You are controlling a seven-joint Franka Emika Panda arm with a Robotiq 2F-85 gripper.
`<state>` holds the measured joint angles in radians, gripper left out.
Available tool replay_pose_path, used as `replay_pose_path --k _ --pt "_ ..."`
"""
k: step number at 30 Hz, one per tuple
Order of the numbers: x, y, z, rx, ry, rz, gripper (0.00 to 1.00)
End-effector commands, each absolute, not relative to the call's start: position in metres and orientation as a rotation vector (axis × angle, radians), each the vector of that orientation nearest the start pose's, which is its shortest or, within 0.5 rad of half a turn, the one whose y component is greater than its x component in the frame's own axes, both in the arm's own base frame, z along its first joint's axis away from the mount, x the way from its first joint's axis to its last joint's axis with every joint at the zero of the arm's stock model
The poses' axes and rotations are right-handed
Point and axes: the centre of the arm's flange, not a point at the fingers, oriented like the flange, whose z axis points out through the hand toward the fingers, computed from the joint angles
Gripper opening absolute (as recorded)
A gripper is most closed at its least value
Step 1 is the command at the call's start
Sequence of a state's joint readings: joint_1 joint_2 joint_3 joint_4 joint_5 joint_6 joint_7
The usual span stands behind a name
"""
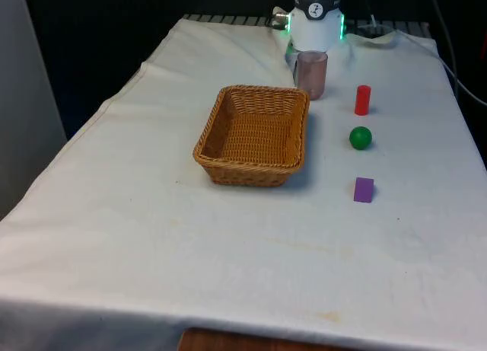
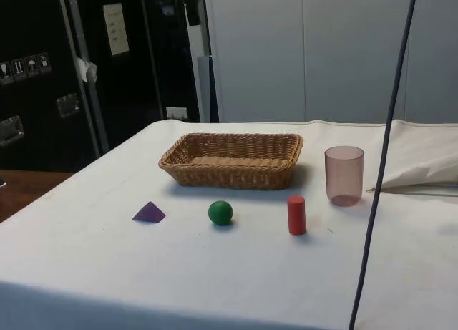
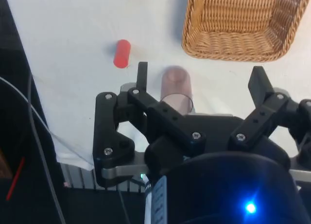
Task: Pick up the triangular block and place it into the basket.
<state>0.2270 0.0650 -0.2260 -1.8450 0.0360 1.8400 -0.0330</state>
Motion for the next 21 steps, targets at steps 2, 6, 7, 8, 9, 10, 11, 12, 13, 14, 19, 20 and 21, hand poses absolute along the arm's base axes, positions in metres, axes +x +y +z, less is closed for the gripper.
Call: replay_pose_path --k 2,6,7,8,9,10,11,12,13,14,19,20,21 --pt "0.576 0.014 0.481 -3.125 -0.032 0.088 1.00" --pt "0.579 0.025 0.479 -3.134 -0.022 0.065 1.00" --pt "0.580 0.028 0.479 -3.135 -0.021 0.057 1.00" --pt "0.581 0.030 0.478 -3.137 -0.019 0.054 1.00" --pt "0.579 0.029 0.478 -3.129 -0.028 0.062 1.00" --pt "0.581 0.032 0.478 -3.138 -0.018 0.050 1.00" --pt "0.581 0.034 0.477 -3.139 -0.017 0.046 1.00" --pt "0.582 0.037 0.477 -3.141 -0.015 0.040 1.00" --pt "0.583 0.040 0.475 -3.143 -0.014 0.038 1.00" --pt "0.584 0.045 0.474 -3.146 -0.012 0.030 1.00" --pt "0.587 0.055 0.470 -3.149 -0.005 0.014 1.00" --pt "0.588 0.058 0.469 -3.150 -0.004 0.011 1.00" --pt "0.589 0.063 0.467 -3.153 -0.003 0.006 1.00"
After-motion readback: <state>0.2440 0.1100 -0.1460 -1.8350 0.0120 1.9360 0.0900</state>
